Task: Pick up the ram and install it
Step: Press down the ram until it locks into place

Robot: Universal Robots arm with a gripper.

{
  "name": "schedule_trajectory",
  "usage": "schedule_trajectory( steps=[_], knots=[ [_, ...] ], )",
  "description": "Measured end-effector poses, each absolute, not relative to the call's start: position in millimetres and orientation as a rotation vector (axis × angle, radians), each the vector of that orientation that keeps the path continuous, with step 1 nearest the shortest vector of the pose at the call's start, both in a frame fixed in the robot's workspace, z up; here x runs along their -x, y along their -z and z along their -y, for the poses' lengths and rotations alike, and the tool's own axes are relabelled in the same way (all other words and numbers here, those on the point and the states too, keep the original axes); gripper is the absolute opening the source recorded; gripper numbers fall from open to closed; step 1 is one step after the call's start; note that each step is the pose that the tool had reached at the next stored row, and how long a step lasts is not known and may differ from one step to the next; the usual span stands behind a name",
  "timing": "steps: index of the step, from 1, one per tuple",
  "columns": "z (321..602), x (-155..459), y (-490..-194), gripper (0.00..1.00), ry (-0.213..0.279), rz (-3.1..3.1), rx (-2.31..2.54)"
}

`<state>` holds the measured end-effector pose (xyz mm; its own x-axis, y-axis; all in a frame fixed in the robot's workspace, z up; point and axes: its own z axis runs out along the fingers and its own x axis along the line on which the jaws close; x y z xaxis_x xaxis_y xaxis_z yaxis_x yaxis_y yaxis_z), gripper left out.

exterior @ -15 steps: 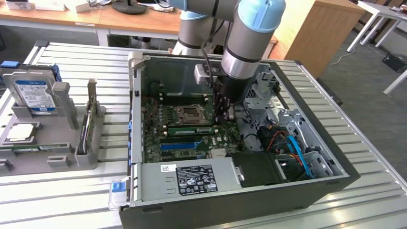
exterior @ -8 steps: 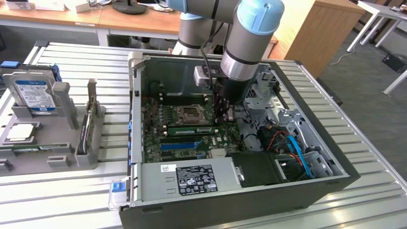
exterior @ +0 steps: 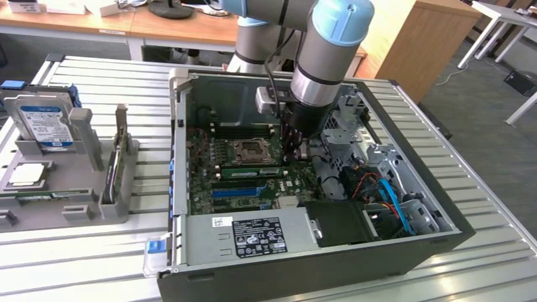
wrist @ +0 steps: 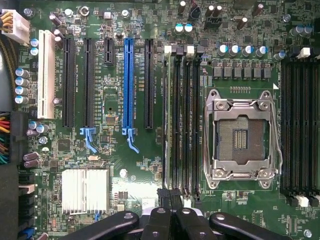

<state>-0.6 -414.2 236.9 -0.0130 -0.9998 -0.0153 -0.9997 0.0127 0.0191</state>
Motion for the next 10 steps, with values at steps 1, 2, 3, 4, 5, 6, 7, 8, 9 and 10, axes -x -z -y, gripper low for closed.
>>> schedule_trajectory(
  steps=[1, 2, 3, 4, 5, 6, 7, 8, 9, 10],
  knots=[
    [414.2, 0.6, -236.9, 0.10, 0.038, 2.234, -2.205],
    [414.1, 0.6, -236.4, 0.10, 0.038, 2.234, -2.205],
    [414.1, 0.6, -235.5, 0.10, 0.038, 2.234, -2.205],
    [414.1, 0.6, -234.7, 0.10, 0.038, 2.234, -2.205],
    [414.2, 0.6, -234.6, 0.10, 0.038, 2.234, -2.205],
    [414.2, 0.6, -234.6, 0.10, 0.038, 2.234, -2.205],
    [414.2, 0.6, -234.6, 0.10, 0.038, 2.234, -2.205],
    [414.2, 0.6, -234.6, 0.10, 0.038, 2.234, -2.205],
    [414.2, 0.6, -234.4, 0.10, 0.038, 2.234, -2.205],
    [414.1, 0.6, -233.8, 0.10, 0.039, 2.234, -2.206]
  ],
)
